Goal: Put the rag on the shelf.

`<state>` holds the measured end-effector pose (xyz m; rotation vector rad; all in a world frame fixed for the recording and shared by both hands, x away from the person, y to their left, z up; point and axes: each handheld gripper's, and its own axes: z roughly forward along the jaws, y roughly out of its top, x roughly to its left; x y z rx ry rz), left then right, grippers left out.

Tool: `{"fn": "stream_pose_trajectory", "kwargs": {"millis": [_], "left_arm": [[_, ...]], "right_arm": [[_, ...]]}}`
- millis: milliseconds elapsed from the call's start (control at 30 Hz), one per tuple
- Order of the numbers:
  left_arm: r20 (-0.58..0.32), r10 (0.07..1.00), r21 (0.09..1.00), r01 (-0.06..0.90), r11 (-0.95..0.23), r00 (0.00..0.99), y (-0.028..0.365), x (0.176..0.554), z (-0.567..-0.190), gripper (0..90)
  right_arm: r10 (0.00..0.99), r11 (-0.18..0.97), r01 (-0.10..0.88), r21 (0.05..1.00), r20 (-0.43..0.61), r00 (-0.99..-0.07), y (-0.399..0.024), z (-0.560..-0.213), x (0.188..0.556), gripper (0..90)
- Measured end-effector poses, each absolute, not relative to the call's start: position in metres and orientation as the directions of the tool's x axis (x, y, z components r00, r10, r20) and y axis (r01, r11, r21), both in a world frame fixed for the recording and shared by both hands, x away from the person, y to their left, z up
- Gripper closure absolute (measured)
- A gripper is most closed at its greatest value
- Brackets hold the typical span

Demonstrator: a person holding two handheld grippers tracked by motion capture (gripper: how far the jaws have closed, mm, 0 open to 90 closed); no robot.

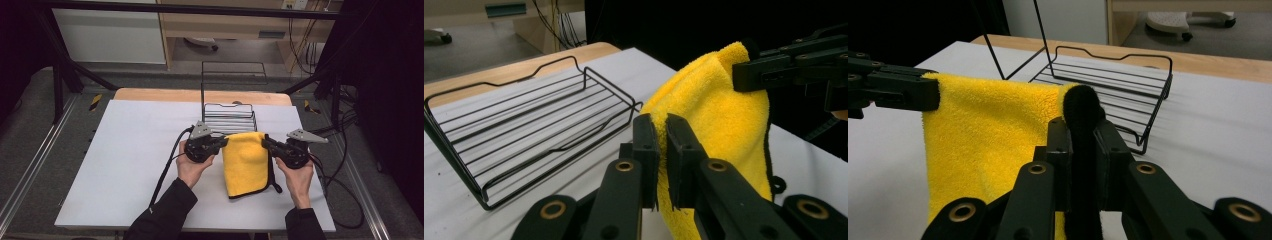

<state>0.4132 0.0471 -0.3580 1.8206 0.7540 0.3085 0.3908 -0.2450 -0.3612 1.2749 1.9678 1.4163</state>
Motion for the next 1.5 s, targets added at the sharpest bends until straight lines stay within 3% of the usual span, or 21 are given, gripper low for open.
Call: {"fn": "stream_pose_trajectory", "kwargs": {"millis": [1500], "left_arm": [[-0.060,0.648,0.977,0.177,-0.117,0.759,0.070,0.413,-0.280,84.1]], "right_arm": [[0.848,0.000,0.170,0.986,0.090,-0.523,-0.225,-0.292,0.376,80.4]]}}
